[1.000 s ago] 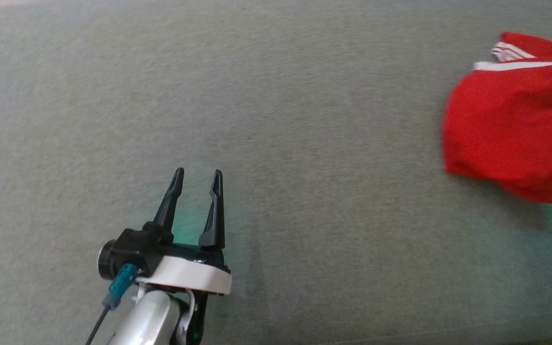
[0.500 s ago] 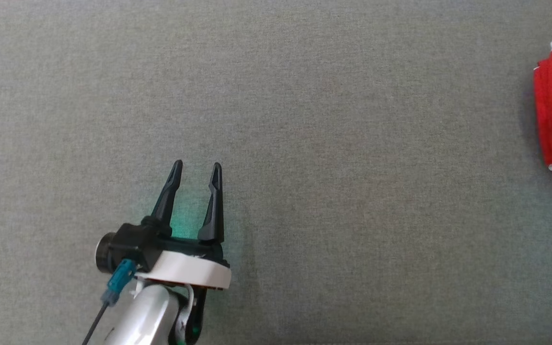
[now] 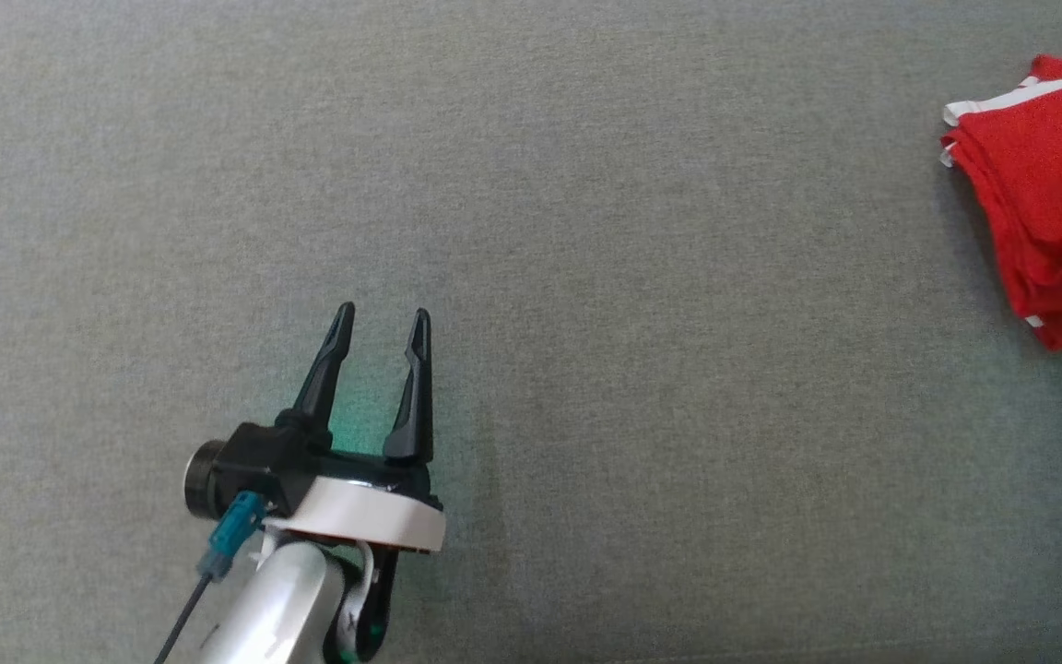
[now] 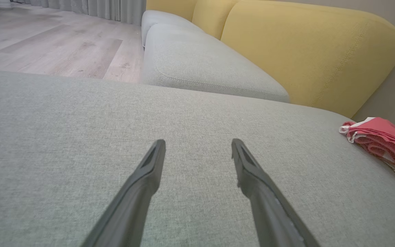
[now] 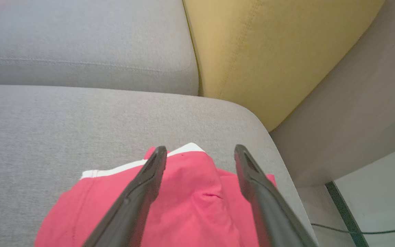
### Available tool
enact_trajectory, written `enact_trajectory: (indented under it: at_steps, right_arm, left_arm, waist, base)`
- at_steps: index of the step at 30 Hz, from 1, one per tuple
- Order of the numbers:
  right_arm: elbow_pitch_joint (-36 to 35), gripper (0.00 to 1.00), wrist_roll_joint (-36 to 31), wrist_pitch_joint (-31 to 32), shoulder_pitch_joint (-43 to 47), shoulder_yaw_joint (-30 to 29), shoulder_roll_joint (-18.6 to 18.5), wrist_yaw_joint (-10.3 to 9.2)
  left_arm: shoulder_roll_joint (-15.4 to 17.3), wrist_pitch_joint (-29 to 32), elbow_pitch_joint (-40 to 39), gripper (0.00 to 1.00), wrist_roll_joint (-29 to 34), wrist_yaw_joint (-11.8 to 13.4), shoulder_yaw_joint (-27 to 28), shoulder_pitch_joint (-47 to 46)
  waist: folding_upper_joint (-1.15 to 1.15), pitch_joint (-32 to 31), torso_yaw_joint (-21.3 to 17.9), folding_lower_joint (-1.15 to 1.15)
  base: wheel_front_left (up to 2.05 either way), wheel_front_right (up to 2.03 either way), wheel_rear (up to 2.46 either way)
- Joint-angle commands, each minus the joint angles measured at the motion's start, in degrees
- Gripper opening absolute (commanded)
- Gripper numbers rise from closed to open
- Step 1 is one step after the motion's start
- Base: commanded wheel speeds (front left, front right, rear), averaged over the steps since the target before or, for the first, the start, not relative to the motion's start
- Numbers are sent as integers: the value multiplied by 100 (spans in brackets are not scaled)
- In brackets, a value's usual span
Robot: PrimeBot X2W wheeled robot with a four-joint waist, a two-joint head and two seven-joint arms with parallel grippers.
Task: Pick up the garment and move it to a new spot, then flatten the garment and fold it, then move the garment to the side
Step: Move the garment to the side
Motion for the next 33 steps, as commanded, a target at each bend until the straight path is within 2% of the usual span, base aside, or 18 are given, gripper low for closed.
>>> enact_trajectory:
  at_steps: [1, 13, 20, 27, 33]
  right_arm:
    - [-305, 100, 15, -80, -137, 73, -74, 42]
    - [-1348, 100, 13, -543, 209, 372, 626, 42]
    - [-1657, 100, -29, -893, 544, 565, 1120, 42]
    - [-2006, 100, -181, -1667, 1355, 491, 1835, 42]
    - [-2291, 100, -429, -1985, 2310, 378, 2301, 42]
  left_arm:
    - [103, 9, -185, 100, 19, 36, 195, -157]
    - [287, -172, -59, 100, -171, 164, 680, -266]
    - [371, -244, 196, 100, -304, 241, 921, -96]
    - [406, -264, 421, 100, -389, 341, 994, 240]
    - [392, -262, 467, 100, -437, 367, 942, 506]
  waist:
    - [0, -33, -27, 0]
    - [0, -455, 68, 0]
    - [0, -809, 270, 0]
    - [0, -1186, 563, 0]
    - [0, -1409, 733, 0]
  base:
    - [0, 0, 0]
    - [0, 0, 0]
    - [0, 0, 0]
    - [0, 0, 0]
    - [0, 0, 0]
